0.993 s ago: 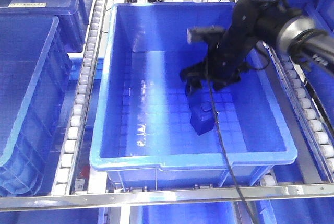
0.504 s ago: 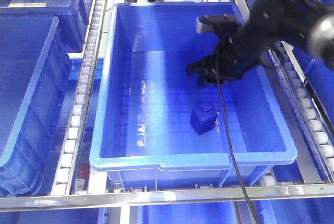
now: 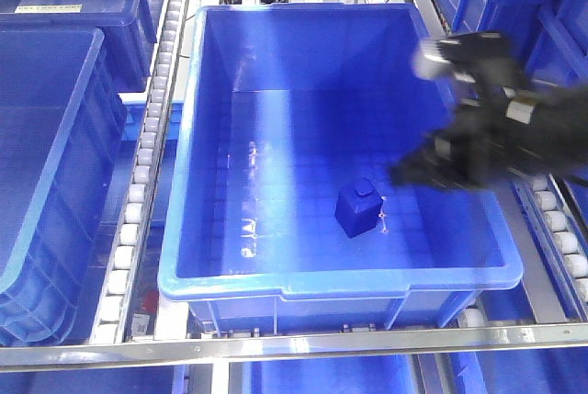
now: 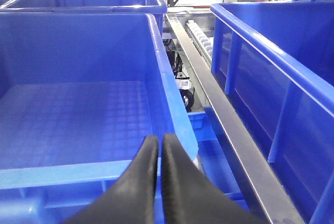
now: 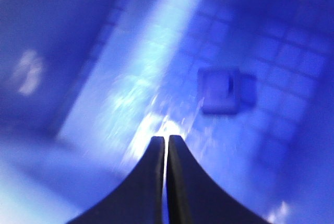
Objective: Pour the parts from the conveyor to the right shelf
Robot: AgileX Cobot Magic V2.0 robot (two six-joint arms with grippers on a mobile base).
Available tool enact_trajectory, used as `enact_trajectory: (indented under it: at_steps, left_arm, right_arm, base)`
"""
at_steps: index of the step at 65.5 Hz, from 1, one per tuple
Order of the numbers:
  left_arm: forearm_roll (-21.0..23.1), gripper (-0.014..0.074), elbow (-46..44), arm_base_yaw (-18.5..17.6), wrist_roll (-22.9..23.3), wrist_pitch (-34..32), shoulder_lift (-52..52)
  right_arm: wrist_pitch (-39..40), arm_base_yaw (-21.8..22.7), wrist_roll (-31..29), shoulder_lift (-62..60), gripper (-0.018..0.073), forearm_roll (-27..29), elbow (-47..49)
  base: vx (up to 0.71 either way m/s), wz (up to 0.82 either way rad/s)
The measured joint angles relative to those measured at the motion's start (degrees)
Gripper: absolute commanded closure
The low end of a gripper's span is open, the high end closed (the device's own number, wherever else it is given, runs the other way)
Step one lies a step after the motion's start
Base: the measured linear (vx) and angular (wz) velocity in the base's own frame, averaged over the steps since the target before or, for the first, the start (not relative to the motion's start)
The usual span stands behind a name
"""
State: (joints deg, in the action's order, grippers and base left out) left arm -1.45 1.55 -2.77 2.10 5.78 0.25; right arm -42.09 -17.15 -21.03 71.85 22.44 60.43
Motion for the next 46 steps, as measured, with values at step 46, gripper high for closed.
enact_trajectory:
  at_steps: [46]
  left_arm:
    - [0.0, 0.0603, 0.0, 0.0, 0.0, 0.0, 0.0]
  right_arm:
    - [-0.8, 0.0, 0.2, -41.6, 0.0568, -5.7, -8.6]
  base:
    - [0.0, 0.0]
